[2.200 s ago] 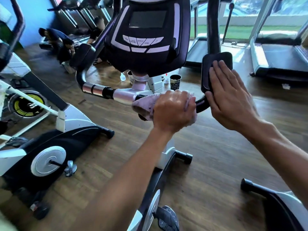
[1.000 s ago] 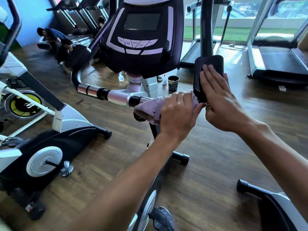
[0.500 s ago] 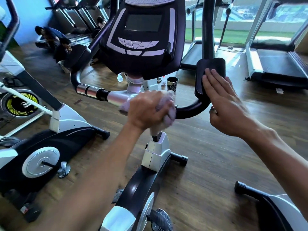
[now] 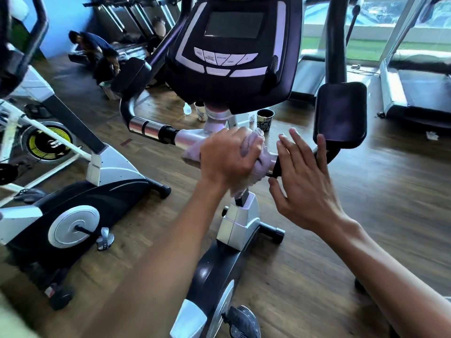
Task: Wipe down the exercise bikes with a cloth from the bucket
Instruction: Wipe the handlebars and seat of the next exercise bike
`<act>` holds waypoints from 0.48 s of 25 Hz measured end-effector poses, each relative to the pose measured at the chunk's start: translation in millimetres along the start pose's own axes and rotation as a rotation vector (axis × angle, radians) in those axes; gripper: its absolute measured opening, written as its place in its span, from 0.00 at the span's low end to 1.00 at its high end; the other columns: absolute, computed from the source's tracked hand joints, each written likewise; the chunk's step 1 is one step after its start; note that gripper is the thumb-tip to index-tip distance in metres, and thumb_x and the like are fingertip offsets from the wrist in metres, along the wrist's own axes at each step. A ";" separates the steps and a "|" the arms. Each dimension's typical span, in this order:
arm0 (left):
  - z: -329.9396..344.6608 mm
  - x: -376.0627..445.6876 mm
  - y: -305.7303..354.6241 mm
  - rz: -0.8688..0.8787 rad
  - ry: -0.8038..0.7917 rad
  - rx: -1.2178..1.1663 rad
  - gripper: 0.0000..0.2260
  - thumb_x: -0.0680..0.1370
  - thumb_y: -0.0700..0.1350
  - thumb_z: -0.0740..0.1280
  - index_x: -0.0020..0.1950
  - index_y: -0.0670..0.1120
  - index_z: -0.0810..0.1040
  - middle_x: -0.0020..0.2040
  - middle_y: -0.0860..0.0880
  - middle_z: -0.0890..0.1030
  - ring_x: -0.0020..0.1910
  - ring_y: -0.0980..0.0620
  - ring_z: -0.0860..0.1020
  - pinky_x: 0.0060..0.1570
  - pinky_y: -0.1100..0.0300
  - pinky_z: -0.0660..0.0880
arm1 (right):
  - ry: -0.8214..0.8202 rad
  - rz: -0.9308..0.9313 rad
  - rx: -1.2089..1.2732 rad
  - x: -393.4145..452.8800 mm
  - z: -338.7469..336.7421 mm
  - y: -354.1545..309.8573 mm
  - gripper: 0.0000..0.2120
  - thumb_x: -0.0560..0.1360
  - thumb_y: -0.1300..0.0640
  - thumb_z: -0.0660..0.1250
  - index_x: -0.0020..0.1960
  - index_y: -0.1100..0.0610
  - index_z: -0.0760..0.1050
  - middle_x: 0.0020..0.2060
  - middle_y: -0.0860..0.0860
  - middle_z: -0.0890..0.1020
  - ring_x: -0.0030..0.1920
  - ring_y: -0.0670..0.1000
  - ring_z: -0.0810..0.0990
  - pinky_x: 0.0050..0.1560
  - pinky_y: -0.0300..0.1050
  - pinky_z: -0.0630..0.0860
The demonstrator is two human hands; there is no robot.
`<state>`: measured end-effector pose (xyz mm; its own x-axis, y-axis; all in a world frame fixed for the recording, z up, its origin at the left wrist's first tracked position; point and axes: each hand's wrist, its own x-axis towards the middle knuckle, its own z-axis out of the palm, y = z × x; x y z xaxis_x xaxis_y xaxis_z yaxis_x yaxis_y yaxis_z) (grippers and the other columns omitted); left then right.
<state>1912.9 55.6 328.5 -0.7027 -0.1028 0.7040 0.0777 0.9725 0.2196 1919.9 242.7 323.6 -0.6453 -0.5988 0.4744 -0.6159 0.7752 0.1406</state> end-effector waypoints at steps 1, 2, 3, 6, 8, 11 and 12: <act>5.4 -8.0 5.4 0.001 0.068 0.002 0.20 0.80 0.58 0.57 0.44 0.46 0.80 0.39 0.47 0.82 0.39 0.43 0.78 0.41 0.51 0.70 | -0.003 0.004 0.002 -0.7 -0.3 -0.1 0.33 0.77 0.50 0.58 0.75 0.69 0.64 0.75 0.62 0.68 0.81 0.58 0.54 0.80 0.61 0.38; 8.9 -10.6 5.8 0.016 0.118 -0.005 0.19 0.79 0.58 0.58 0.44 0.45 0.80 0.39 0.47 0.82 0.39 0.43 0.78 0.41 0.50 0.70 | -0.004 0.003 0.002 -0.8 -0.4 0.2 0.33 0.77 0.49 0.59 0.75 0.69 0.65 0.75 0.62 0.68 0.81 0.58 0.54 0.80 0.61 0.37; 6.9 -7.6 2.3 0.032 0.092 -0.010 0.19 0.79 0.59 0.58 0.43 0.46 0.79 0.38 0.48 0.81 0.39 0.44 0.78 0.41 0.51 0.70 | -0.008 -0.003 0.000 -1.0 -0.8 0.5 0.33 0.76 0.49 0.59 0.75 0.69 0.65 0.75 0.62 0.68 0.81 0.58 0.54 0.80 0.61 0.37; -4.1 19.3 -4.5 -0.020 -0.190 0.073 0.22 0.78 0.64 0.56 0.34 0.48 0.70 0.32 0.48 0.77 0.37 0.44 0.76 0.36 0.53 0.62 | -0.022 -0.021 0.014 -0.6 -0.8 2.5 0.36 0.74 0.48 0.62 0.75 0.69 0.64 0.75 0.61 0.67 0.81 0.58 0.54 0.79 0.59 0.34; -2.3 20.4 1.4 -0.062 -0.190 0.049 0.23 0.78 0.64 0.57 0.32 0.48 0.68 0.30 0.49 0.74 0.36 0.44 0.74 0.36 0.53 0.61 | -0.028 -0.030 0.037 -0.3 -1.0 4.9 0.37 0.73 0.48 0.63 0.76 0.69 0.63 0.76 0.61 0.66 0.81 0.58 0.53 0.79 0.58 0.32; 9.5 -11.7 10.5 -0.048 0.155 -0.042 0.16 0.79 0.57 0.62 0.41 0.46 0.78 0.37 0.48 0.80 0.39 0.45 0.76 0.42 0.51 0.69 | -0.023 -0.056 0.083 -2.0 -1.2 7.3 0.37 0.73 0.48 0.62 0.76 0.67 0.62 0.76 0.59 0.66 0.81 0.57 0.53 0.78 0.56 0.31; 11.6 -18.0 10.7 -0.029 0.213 -0.065 0.16 0.79 0.56 0.63 0.44 0.45 0.80 0.39 0.47 0.81 0.40 0.45 0.77 0.44 0.51 0.70 | -0.020 -0.064 0.105 -2.9 -0.1 8.8 0.37 0.73 0.48 0.62 0.76 0.67 0.63 0.76 0.59 0.67 0.81 0.56 0.53 0.78 0.56 0.31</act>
<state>1918.2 70.3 310.3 -0.5410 -0.1789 0.8218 0.1102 0.9536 0.2801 1916.4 251.3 323.5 -0.6116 -0.6509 0.4498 -0.6993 0.7107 0.0775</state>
